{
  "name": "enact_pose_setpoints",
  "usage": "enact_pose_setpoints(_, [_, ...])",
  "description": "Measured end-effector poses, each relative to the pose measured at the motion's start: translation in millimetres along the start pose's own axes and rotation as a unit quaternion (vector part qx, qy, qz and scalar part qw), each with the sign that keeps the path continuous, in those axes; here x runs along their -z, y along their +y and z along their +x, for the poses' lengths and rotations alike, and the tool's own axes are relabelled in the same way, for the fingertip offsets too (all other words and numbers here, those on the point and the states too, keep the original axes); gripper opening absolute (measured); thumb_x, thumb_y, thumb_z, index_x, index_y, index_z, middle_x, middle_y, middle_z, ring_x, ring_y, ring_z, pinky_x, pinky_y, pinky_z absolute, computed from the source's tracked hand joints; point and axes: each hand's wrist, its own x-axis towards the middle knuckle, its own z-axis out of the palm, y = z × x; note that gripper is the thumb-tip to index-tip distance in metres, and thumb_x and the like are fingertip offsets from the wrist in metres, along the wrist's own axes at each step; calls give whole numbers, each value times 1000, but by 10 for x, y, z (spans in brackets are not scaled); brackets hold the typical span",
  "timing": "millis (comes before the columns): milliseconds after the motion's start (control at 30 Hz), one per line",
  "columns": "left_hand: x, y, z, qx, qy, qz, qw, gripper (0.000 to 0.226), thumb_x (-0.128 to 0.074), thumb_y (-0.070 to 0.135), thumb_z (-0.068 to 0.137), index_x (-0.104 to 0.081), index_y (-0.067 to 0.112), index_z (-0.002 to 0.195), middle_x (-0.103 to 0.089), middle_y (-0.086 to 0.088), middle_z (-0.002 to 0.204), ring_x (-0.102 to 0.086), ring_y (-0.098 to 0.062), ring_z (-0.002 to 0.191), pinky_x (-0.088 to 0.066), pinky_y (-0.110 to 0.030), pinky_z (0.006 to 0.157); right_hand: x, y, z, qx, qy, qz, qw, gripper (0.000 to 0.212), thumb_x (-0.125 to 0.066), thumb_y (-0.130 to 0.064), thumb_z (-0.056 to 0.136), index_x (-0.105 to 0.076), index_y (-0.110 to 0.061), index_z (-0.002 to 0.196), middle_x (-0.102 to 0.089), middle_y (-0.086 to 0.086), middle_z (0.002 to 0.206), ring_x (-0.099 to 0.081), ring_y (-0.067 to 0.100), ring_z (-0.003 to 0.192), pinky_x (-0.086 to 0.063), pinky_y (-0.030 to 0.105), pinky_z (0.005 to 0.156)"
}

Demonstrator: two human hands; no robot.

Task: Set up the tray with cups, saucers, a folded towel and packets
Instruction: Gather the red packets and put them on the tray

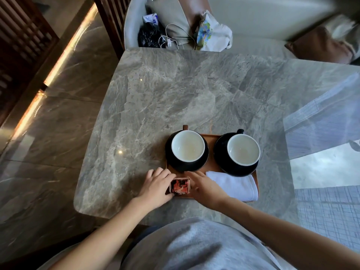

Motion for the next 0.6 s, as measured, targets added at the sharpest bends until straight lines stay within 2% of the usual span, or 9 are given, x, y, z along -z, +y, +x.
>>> enact_pose_setpoints(67, [7,6,-5,-5,2,2,1000,61,-62,43,76,-42,26,131,-50,6,125,-40,-19,119,-26,-38,101,77,12,-33,-36,-2,109,993,44,-69,-37,72,-57,-23,112,-65,-2,113,-62,10,101,-48,29,87])
enact_pose_setpoints(133, [8,22,-10,-10,3,6,1000,61,-62,45,76,-42,26,131,-49,6,126,-39,-18,119,-25,-38,102,129,-18,-39,-83,-20,194,977,21,-67,-23,74,-57,-31,90,-69,0,107,-65,8,95,-52,35,92])
enact_pose_setpoints(200, [2,46,-16,-15,2,11,1000,63,-62,46,77,-41,25,132,-48,6,128,-39,-18,120,-25,-38,103,172,-73,-30,-133,-62,235,961,24,-53,-1,86,-60,-22,96,-63,18,122,-62,28,110,-48,42,101])
enact_pose_setpoints(233, [-3,56,-18,-17,3,16,1000,63,-62,46,78,-41,24,133,-48,7,128,-39,-18,121,-24,-37,104,170,-84,-23,-155,-101,253,950,25,-47,4,90,-58,-8,109,-56,24,130,-56,35,119,-46,37,102])
enact_pose_setpoints(267, [-7,64,-23,-18,4,21,1000,62,-61,46,79,-41,25,134,-48,7,128,-39,-17,121,-24,-37,104,163,-88,-15,-180,-128,274,936,32,-44,3,94,-49,3,125,-51,26,133,-52,36,122,-46,30,99])
enact_pose_setpoints(333, [-8,75,-29,-18,7,23,1000,60,-61,45,80,-41,25,133,-48,7,127,-39,-17,121,-23,-36,104,179,-121,-50,-196,-129,305,923,40,-45,-8,96,-40,-3,136,-54,18,123,-57,23,111,-54,22,80])
enact_pose_setpoints(400, [-1,82,-32,-13,7,21,1000,58,-60,44,80,-42,25,132,-49,7,126,-40,-17,120,-23,-37,104,175,-155,-66,-232,-136,358,894,32,-46,-17,96,-45,-16,128,-58,6,115,-58,14,102,-53,21,75])
enact_pose_setpoints(500, [8,92,-31,-6,12,21,1000,54,-59,45,81,-45,26,129,-50,7,124,-41,-17,118,-24,-36,103,144,-203,-47,-251,-141,414,864,25,-46,-16,95,-51,-14,120,-62,5,111,-61,15,99,-50,28,86])
enact_pose_setpoints(600, [15,93,-18,-7,11,18,1000,51,-59,45,80,-46,26,126,-50,7,122,-42,-18,117,-24,-37,102,151,-233,-44,-258,-142,429,854,17,-47,-19,95,-51,-19,112,-63,4,111,-62,15,101,-49,33,90])
